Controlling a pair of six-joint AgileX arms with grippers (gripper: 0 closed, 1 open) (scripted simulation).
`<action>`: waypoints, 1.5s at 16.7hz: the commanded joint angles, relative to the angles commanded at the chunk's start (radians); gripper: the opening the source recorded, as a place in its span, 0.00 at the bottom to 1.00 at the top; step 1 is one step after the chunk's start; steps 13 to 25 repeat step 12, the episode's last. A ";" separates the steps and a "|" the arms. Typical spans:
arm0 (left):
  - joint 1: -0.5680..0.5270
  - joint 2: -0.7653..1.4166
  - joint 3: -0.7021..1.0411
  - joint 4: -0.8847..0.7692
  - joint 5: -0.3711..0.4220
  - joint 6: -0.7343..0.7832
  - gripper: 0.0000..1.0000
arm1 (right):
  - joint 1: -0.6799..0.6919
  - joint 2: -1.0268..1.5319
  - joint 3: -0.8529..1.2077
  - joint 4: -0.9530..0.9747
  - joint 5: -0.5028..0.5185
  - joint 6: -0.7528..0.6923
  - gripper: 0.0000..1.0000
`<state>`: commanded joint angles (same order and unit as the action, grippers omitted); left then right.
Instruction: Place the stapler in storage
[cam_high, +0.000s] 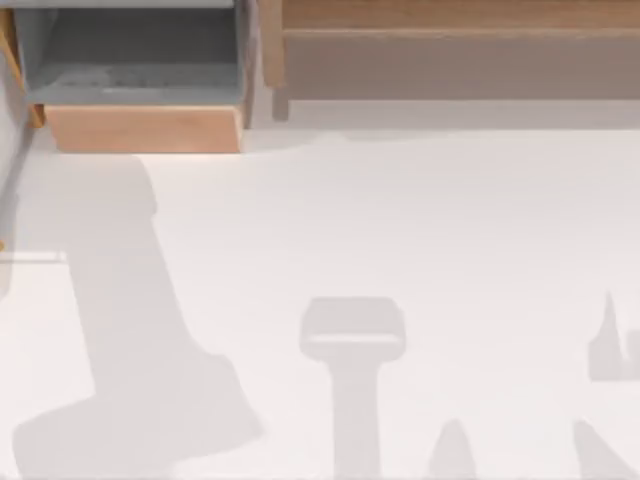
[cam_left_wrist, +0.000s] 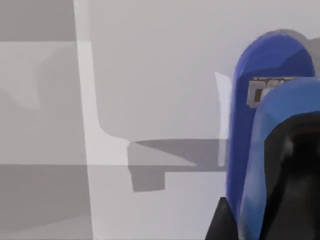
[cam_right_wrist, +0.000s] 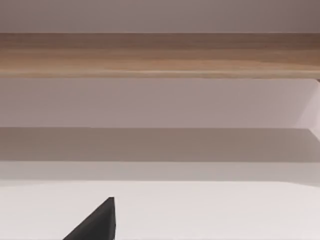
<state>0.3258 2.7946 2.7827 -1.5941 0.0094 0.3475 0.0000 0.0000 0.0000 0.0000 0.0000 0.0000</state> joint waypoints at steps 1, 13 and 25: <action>0.000 0.000 0.000 0.000 0.000 0.000 0.60 | 0.000 0.000 0.000 0.000 0.000 0.000 1.00; 0.000 0.000 0.000 0.000 0.000 0.000 1.00 | 0.000 0.000 0.000 0.000 0.000 0.000 1.00; 0.000 0.000 0.000 0.000 0.000 0.000 1.00 | 0.000 0.000 0.000 0.000 0.000 0.000 1.00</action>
